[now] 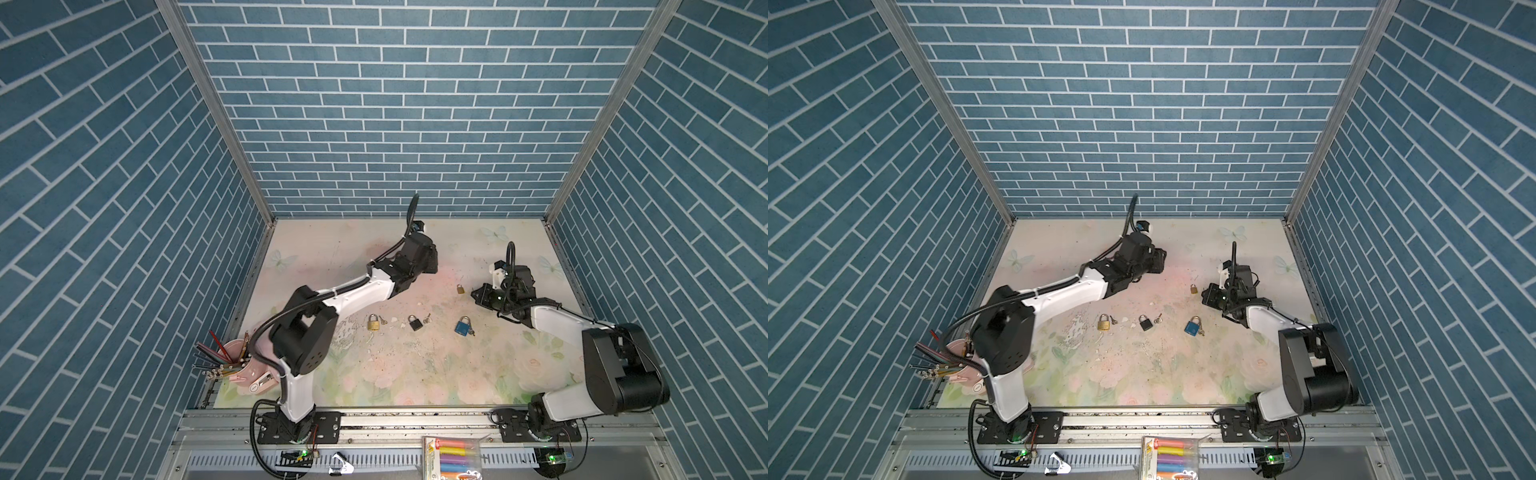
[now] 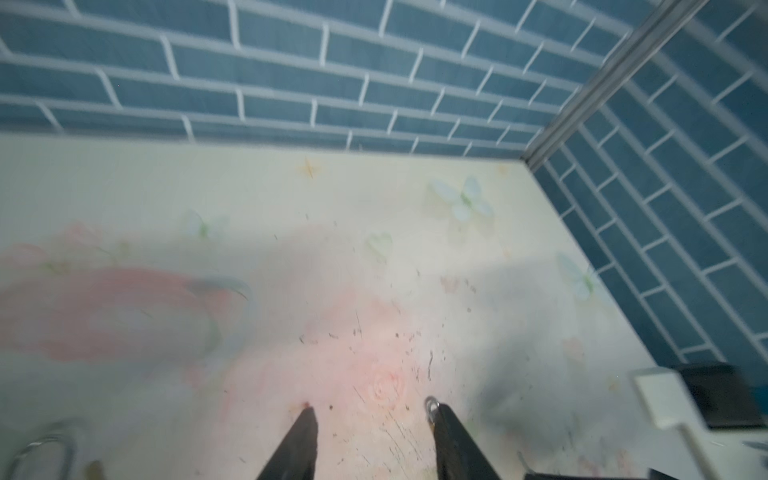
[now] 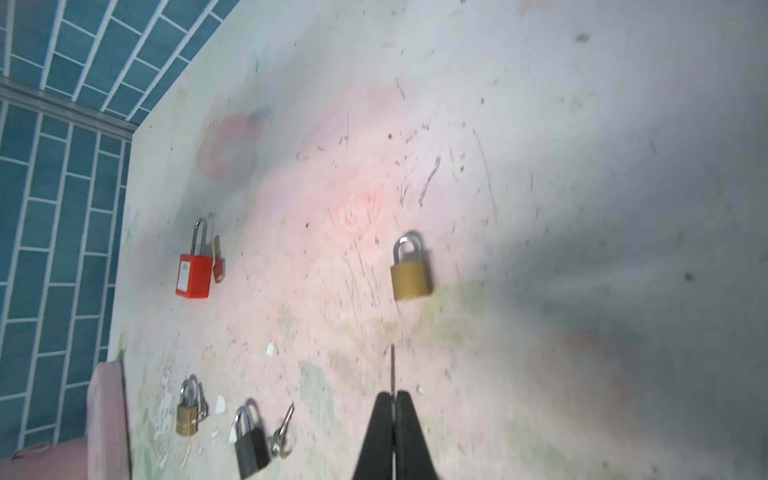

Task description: Lock with the key

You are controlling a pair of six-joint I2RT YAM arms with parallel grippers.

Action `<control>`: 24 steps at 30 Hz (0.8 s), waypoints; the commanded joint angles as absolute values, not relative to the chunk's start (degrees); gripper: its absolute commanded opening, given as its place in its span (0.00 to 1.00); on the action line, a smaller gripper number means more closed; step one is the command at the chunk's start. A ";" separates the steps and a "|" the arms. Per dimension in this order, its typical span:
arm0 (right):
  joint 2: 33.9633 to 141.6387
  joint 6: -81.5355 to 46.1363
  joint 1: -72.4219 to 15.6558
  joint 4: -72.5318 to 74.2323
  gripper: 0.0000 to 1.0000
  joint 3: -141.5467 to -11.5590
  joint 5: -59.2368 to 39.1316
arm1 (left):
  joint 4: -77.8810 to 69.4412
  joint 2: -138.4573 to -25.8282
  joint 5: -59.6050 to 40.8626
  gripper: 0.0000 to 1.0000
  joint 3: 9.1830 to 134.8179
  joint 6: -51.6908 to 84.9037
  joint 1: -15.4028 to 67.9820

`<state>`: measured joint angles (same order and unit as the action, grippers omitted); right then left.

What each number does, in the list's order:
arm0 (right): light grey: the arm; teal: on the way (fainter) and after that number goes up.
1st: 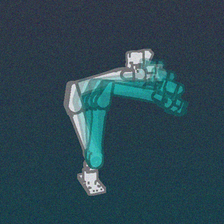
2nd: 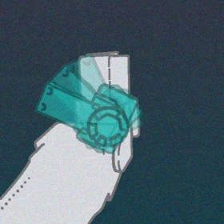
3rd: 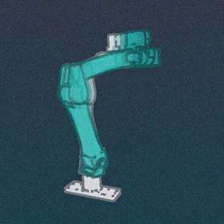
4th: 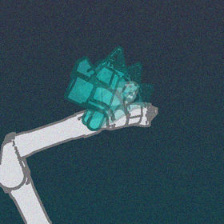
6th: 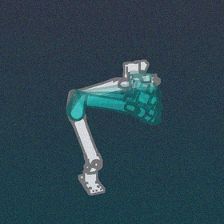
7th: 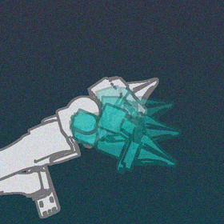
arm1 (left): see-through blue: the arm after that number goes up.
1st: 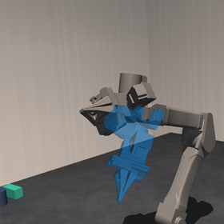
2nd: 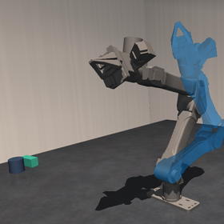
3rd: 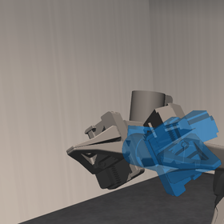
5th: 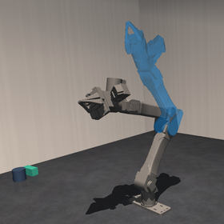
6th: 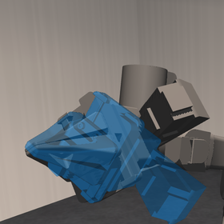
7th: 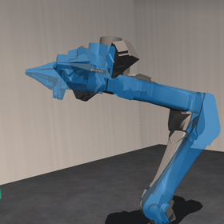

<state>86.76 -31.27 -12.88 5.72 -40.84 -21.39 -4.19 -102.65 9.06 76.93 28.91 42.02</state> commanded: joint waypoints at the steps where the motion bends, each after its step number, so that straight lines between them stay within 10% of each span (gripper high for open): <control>1: 91.73 -27.47 -12.35 1.90 0.00 -45.51 -18.11 | -9.98 -95.26 17.01 0.47 69.64 25.10 41.56; 24: 106.91 -22.48 -14.85 -2.86 0.00 -56.29 -20.81 | -21.29 -65.26 24.70 0.58 39.20 17.03 37.00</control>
